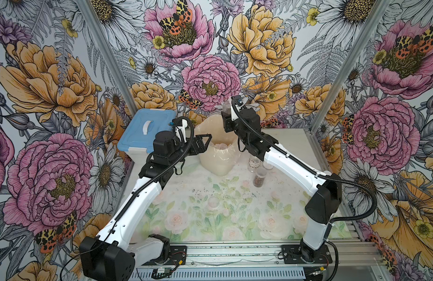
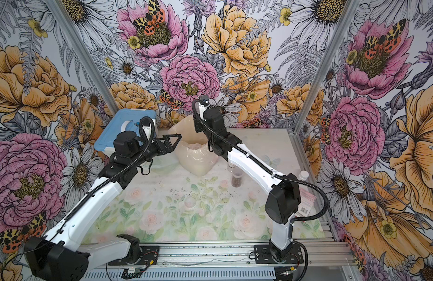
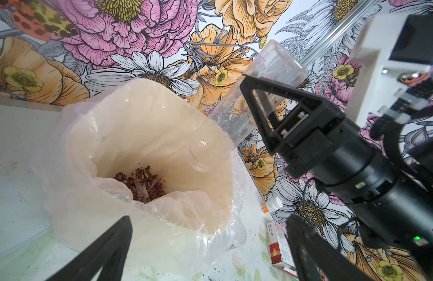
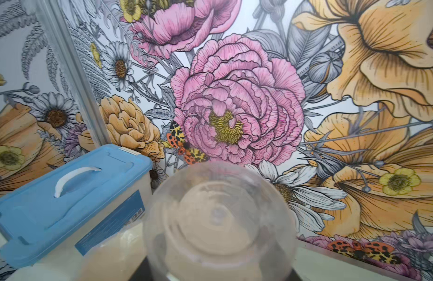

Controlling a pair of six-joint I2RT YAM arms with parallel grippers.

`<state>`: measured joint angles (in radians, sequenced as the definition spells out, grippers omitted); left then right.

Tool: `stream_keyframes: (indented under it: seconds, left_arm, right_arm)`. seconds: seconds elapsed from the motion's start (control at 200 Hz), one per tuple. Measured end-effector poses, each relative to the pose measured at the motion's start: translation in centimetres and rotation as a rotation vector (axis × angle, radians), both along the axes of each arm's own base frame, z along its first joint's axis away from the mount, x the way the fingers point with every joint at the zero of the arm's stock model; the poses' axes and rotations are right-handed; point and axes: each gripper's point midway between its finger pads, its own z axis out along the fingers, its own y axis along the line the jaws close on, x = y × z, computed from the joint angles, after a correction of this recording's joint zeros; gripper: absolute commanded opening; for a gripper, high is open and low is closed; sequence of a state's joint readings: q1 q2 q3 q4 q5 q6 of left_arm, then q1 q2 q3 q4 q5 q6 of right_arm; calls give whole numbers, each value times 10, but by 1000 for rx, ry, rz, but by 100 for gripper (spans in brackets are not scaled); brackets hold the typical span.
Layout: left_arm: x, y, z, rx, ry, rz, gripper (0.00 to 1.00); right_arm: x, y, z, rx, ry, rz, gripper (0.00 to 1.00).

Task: Empty the moldy dried flower tea in the jars
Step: Pour the moldy dried flower tea into the trash bin, then place the jar at the center of the board.

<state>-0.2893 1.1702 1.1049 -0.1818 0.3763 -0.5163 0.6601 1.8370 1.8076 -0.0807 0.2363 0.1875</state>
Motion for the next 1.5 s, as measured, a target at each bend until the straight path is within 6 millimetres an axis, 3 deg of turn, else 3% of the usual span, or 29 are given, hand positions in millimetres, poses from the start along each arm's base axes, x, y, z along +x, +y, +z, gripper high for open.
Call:
stream_keyframes:
  seconds: [0.17, 0.32, 0.425, 0.495, 0.58, 0.675, 0.77, 0.88, 1.106, 1.361, 1.501]
  left_arm:
    - [0, 0, 0, 0, 0, 0, 99]
    - [0, 0, 0, 0, 0, 0, 99]
    - [0, 0, 1, -2, -3, 0, 99]
    - [0, 0, 2, -3, -6, 1, 99]
    - [0, 0, 2, -3, -6, 1, 99]
    - [1, 0, 2, -8, -4, 2, 99]
    - [1, 0, 3, -13, -10, 2, 99]
    - [3, 0, 6, -36, -22, 2, 99]
    - [4, -7, 21, -165, -32, -29, 99]
    - [19, -34, 32, -324, 54, -106, 99]
    - [20, -51, 43, -373, 82, -150, 99]
  right_arm:
    - [15, -22, 5, -15, -8, -52, 10]
    - [5, -5, 6, 10, 5, -13, 4]
    - [2, 0, 3, 3, 15, 12, 10]
    - [3, -3, 3, -26, 4, -14, 9]
    - [3, -2, 2, 16, 26, 5, 1]
    - [4, -4, 1, 30, 40, 6, 6]
    - [9, -12, 0, 17, 38, -27, 4]
    - [14, -19, -1, 107, 80, -21, 3]
    - [31, -57, 8, 314, 150, -84, 4]
    - [20, -96, 54, 739, 166, -39, 4]
    - [11, -104, 67, 929, 187, 12, 4]
